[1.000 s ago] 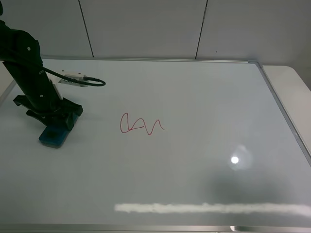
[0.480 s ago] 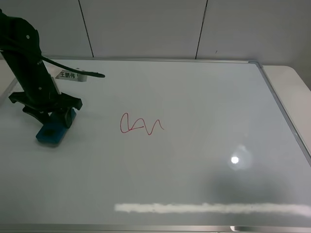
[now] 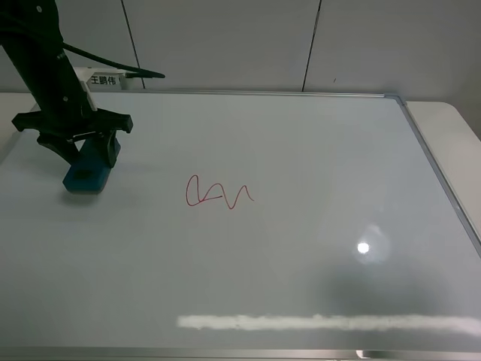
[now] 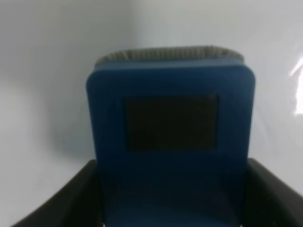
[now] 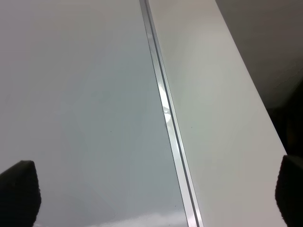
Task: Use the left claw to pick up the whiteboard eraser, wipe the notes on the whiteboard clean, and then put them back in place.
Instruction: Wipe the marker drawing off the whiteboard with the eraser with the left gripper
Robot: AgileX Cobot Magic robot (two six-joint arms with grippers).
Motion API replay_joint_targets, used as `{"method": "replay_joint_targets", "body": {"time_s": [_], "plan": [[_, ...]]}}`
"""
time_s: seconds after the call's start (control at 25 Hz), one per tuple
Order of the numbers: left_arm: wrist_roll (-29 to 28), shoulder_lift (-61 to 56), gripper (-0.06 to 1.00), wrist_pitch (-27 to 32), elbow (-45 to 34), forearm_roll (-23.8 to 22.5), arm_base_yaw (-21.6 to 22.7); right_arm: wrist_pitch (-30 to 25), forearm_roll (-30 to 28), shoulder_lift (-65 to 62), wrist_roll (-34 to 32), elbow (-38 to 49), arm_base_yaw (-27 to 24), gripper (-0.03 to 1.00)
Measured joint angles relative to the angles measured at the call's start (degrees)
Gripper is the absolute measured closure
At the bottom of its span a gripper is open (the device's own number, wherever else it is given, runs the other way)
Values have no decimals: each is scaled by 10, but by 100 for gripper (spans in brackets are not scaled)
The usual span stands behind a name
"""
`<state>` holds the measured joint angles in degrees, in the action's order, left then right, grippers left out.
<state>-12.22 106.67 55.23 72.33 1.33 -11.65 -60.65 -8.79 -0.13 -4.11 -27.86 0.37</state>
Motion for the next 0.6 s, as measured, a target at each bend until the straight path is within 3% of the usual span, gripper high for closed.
{"method": "replay_joint_targets", "body": {"time_s": [0.2,0.6], "plan": [[-5,0,39,-1,0,25,-19,0,0,0,0,0,0,-2],[-7,0,39,-5,1,32,-107,0,0,0,0,0,0,-2]]}}
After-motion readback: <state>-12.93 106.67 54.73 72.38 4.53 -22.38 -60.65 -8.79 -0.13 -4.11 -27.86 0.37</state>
